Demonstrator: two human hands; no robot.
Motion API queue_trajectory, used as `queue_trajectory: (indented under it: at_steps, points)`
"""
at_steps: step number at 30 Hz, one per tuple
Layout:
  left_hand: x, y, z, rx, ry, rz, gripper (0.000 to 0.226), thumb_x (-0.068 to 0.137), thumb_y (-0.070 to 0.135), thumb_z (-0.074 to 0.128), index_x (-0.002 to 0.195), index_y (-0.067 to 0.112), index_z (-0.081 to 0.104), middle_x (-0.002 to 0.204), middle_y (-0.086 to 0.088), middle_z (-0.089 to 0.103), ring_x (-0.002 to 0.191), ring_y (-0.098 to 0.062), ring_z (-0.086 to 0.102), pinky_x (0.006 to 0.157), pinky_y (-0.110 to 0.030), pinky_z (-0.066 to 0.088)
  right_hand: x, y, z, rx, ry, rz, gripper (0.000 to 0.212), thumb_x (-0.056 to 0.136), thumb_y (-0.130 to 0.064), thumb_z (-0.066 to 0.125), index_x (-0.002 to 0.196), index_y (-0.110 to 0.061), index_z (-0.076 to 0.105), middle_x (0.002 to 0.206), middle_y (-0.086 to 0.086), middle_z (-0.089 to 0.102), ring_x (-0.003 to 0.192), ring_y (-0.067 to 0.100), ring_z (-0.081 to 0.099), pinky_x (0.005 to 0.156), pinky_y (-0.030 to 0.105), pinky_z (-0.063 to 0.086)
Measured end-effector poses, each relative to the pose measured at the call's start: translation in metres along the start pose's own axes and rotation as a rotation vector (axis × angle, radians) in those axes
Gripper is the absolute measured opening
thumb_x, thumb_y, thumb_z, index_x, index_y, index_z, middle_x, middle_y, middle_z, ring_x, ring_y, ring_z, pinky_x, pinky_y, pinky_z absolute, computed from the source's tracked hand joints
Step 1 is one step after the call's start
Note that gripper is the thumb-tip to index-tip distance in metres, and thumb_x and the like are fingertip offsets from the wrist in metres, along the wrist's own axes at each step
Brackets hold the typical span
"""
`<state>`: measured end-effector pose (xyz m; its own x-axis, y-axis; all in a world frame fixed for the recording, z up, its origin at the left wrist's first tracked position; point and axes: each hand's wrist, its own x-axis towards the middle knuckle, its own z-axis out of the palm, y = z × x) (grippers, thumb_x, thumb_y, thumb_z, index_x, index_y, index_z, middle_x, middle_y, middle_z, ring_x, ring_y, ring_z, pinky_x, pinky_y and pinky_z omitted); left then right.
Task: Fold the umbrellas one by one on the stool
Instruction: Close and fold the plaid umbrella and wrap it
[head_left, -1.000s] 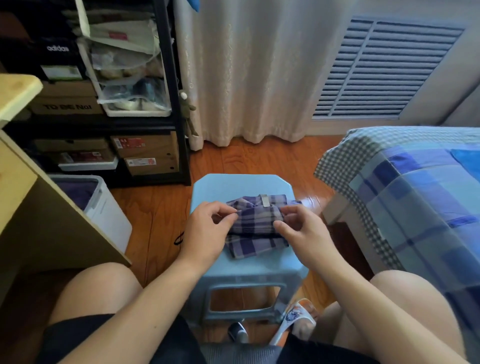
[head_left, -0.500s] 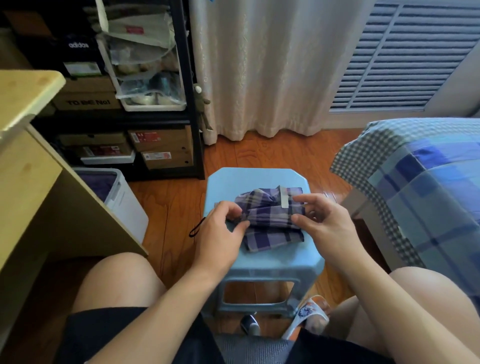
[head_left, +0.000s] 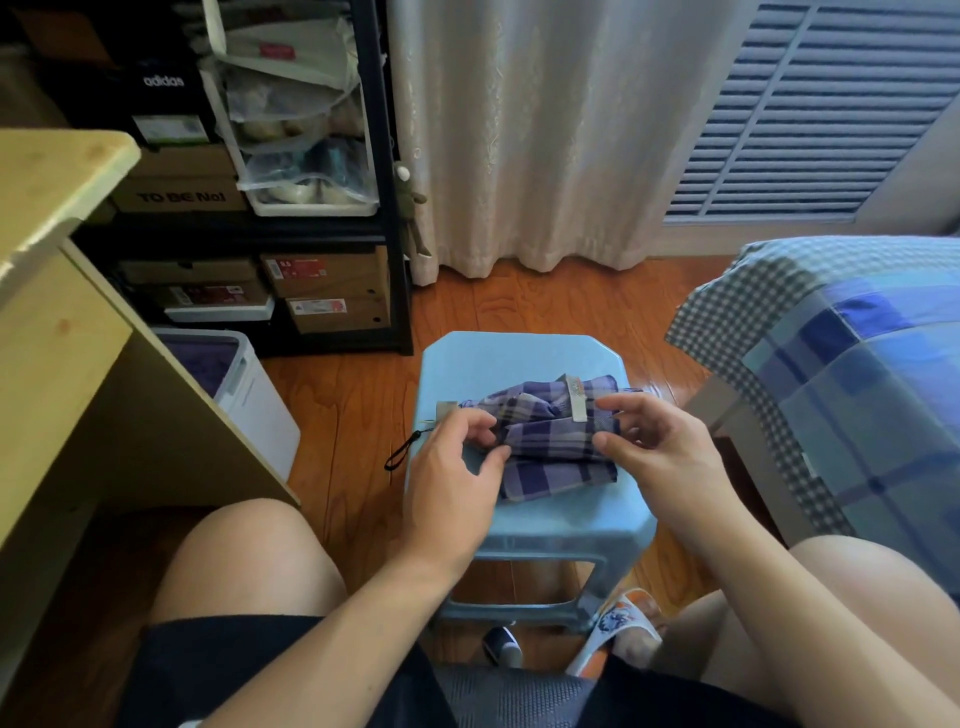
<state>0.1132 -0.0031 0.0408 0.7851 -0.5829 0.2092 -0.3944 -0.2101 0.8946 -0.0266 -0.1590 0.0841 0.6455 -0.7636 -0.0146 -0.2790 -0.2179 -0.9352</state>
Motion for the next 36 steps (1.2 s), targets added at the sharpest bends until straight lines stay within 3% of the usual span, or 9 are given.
queue_trajectory:
  at_steps: [3, 5, 9, 16, 19, 22, 28, 33, 36]
  points:
    - [0.0, -0.003, 0.0, 0.041, 0.03, 0.012, 0.034, 0.086, 0.012, 0.079, 0.1, 0.035, 0.058, 0.091, 0.016, 0.064, 0.093, -0.007, 0.063, 0.085, -0.033, 0.054, 0.001, 0.0, 0.0, 0.002, 0.003, 0.001, 0.033, 0.086, -0.002, 0.079, 0.114, -0.019, 0.073, 0.082, -0.003, 0.06, 0.07, 0.002, 0.053, 0.066, 0.013, 0.05]
    - [0.0, -0.002, -0.001, 0.023, -0.005, 0.014, 0.036, 0.087, 0.014, 0.078, 0.105, 0.039, 0.059, 0.097, 0.016, 0.066, 0.099, -0.006, 0.064, 0.09, -0.038, 0.054, 0.001, 0.0, 0.0, 0.009, 0.0, -0.003, 0.033, 0.087, -0.001, 0.078, 0.113, -0.019, 0.073, 0.081, -0.004, 0.06, 0.068, 0.001, 0.054, 0.065, 0.013, 0.049]
    - [-0.001, 0.003, 0.001, -0.029, -0.093, 0.012, 0.044, 0.089, 0.017, 0.077, 0.122, 0.042, 0.062, 0.11, 0.019, 0.07, 0.112, 0.001, 0.064, 0.102, -0.035, 0.052, 0.001, 0.0, 0.0, -0.008, -0.028, -0.021, 0.034, 0.086, -0.002, 0.079, 0.113, -0.022, 0.073, 0.081, -0.006, 0.062, 0.07, 0.004, 0.057, 0.066, 0.014, 0.05]
    - [0.002, 0.01, -0.004, -0.2, -0.003, -0.054, 0.033, 0.086, 0.002, 0.078, 0.102, 0.03, 0.072, 0.093, 0.016, 0.074, 0.095, 0.002, 0.069, 0.087, -0.011, 0.05, 0.005, 0.006, -0.007, -0.027, 0.026, -0.019, 0.034, 0.085, -0.004, 0.081, 0.105, -0.031, 0.073, 0.082, 0.002, 0.065, 0.074, 0.011, 0.059, 0.071, 0.023, 0.052]
    - [0.002, 0.009, -0.005, -0.234, -0.027, -0.077, 0.03, 0.085, 0.006, 0.08, 0.104, 0.028, 0.074, 0.091, 0.01, 0.074, 0.093, -0.003, 0.069, 0.087, -0.01, 0.048, 0.002, 0.006, -0.007, -0.04, -0.003, -0.039, 0.028, 0.086, -0.007, 0.08, 0.1, -0.032, 0.075, 0.084, 0.002, 0.07, 0.081, 0.023, 0.065, 0.074, 0.03, 0.057]
    - [0.003, 0.01, -0.006, -0.257, -0.036, -0.088, 0.027, 0.084, 0.005, 0.081, 0.103, 0.025, 0.076, 0.087, 0.007, 0.074, 0.088, -0.003, 0.068, 0.086, -0.011, 0.048, 0.0, 0.003, -0.007, -0.013, 0.001, -0.064, 0.021, 0.088, -0.005, 0.078, 0.089, -0.026, 0.077, 0.086, 0.0, 0.075, 0.085, 0.026, 0.069, 0.075, 0.028, 0.057]
    - [0.003, 0.008, -0.004, -0.243, -0.035, -0.05, 0.027, 0.081, 0.003, 0.083, 0.098, 0.023, 0.076, 0.085, 0.009, 0.071, 0.084, -0.006, 0.067, 0.082, -0.015, 0.051, 0.001, 0.003, -0.009, -0.046, 0.035, -0.094, 0.027, 0.087, 0.0, 0.077, 0.079, -0.026, 0.075, 0.083, -0.003, 0.075, 0.079, 0.012, 0.067, 0.073, 0.018, 0.053]
    - [0.001, 0.003, -0.008, 0.015, -0.126, 0.176, 0.031, 0.085, 0.005, 0.08, 0.107, 0.026, 0.076, 0.089, 0.012, 0.062, 0.092, -0.006, 0.061, 0.085, -0.01, 0.044, -0.001, 0.004, -0.014, 0.026, -0.049, -0.075, 0.026, 0.09, 0.0, 0.074, 0.081, -0.024, 0.077, 0.093, -0.002, 0.077, 0.09, 0.017, 0.073, 0.083, 0.028, 0.059]
    - [0.003, -0.002, -0.012, 0.102, -0.103, 0.299, 0.02, 0.085, 0.007, 0.08, 0.095, 0.024, 0.077, 0.091, 0.01, 0.059, 0.091, -0.009, 0.06, 0.082, -0.023, 0.05, -0.004, 0.004, -0.016, 0.073, -0.093, -0.07, 0.026, 0.09, 0.005, 0.072, 0.081, -0.02, 0.075, 0.095, -0.003, 0.078, 0.088, 0.011, 0.072, 0.084, 0.025, 0.058]
